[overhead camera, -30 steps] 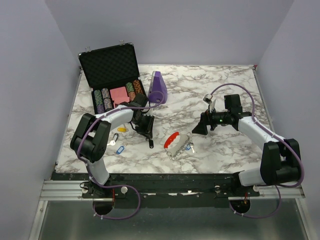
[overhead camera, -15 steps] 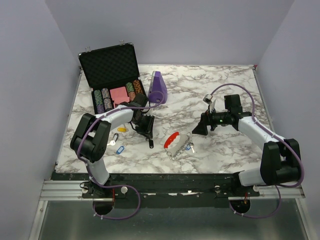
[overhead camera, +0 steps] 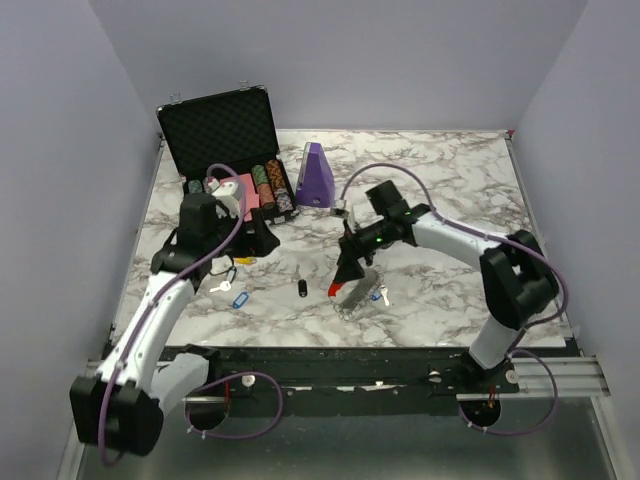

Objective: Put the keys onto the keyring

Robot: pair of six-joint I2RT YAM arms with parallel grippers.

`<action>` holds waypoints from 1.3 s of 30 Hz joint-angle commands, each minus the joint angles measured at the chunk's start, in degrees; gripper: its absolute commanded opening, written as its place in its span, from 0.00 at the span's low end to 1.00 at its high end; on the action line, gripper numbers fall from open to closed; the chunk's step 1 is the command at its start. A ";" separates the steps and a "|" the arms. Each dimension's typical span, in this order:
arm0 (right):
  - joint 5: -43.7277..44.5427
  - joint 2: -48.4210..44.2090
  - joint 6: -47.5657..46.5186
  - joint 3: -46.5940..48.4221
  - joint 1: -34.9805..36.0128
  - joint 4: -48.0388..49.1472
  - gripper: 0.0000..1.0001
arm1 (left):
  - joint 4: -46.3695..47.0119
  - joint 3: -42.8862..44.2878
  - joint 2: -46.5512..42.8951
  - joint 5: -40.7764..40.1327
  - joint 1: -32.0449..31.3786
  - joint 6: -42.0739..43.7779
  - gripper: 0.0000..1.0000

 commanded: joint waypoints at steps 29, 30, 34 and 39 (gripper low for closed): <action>11.67 30.24 23.39 19.26 13.46 9.64 0.53 | 4.90 -11.84 -32.28 -6.39 6.53 3.14 0.97; 11.58 30.42 23.39 19.26 13.55 9.56 0.52 | 4.90 -11.92 -32.19 -6.39 6.62 3.14 0.97; 12.02 30.59 23.21 19.17 13.55 9.20 0.51 | 4.82 -11.92 -32.28 -6.22 6.53 3.05 0.97; 12.28 30.86 23.04 19.17 13.64 8.76 0.48 | 4.90 -11.92 -32.37 -6.13 6.70 3.14 0.97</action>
